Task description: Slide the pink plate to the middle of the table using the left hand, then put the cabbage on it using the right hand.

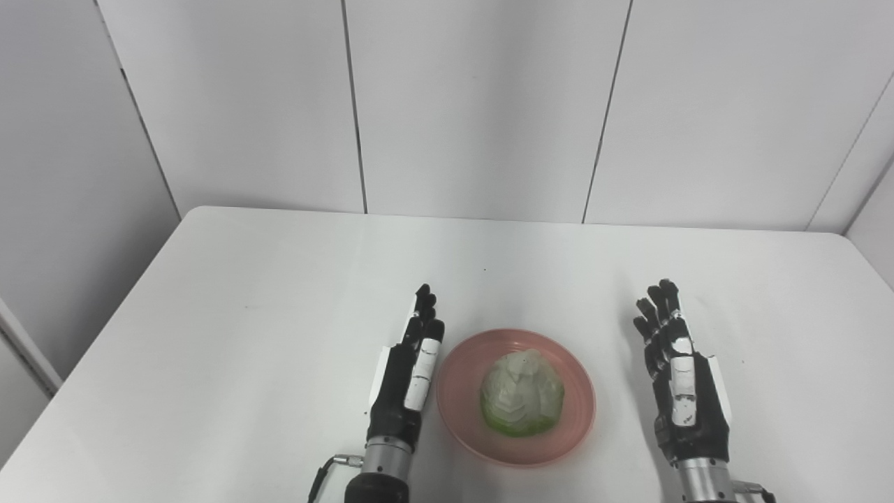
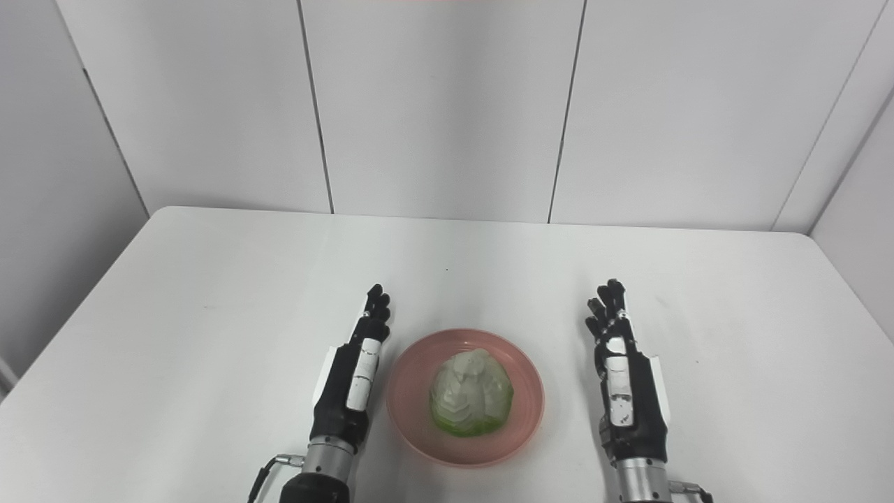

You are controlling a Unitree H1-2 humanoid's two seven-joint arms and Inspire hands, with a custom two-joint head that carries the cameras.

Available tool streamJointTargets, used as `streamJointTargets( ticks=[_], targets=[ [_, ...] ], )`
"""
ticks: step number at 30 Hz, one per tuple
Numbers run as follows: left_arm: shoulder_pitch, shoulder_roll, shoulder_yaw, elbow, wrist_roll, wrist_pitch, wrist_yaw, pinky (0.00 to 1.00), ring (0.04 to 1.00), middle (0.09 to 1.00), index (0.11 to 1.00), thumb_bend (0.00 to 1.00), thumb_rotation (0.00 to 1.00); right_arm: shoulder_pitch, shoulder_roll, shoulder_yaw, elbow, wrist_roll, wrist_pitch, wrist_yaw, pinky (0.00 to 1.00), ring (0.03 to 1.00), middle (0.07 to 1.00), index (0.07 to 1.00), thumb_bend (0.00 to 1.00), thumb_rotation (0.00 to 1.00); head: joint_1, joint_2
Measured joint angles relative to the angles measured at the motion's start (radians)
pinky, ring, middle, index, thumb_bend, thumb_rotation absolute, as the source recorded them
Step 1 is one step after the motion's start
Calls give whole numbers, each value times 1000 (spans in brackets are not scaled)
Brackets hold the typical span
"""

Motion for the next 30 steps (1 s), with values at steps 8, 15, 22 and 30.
streamJointTargets(
  ticks=[8, 15, 22, 30],
  targets=[
    [13, 3, 23, -26, -42, 60, -14, 1000, 1000, 1000, 1000, 887, 970, 28, 37, 6, -39, 65, 38, -22, 1000, 977, 984, 990, 872, 972, -41, 2],
    [14, 23, 41, -43, -77, 103, -44, 1000, 1000, 1000, 1000, 910, 966, 37, 74, 9, -53, 92, 124, -73, 1000, 985, 989, 986, 807, 986, -109, -2],
    [28, 36, 52, -64, -98, 108, -58, 1000, 1000, 1000, 1000, 862, 934, 52, 78, 34, -67, 92, 155, -82, 1000, 1000, 1000, 990, 819, 968, -129, -8],
    [30, 44, 57, -65, -98, 108, -63, 1000, 1000, 1000, 1000, 900, 933, 56, 83, 38, -67, 83, 161, -95, 1000, 1000, 1000, 994, 805, 954, -140, -18]
  ],
)
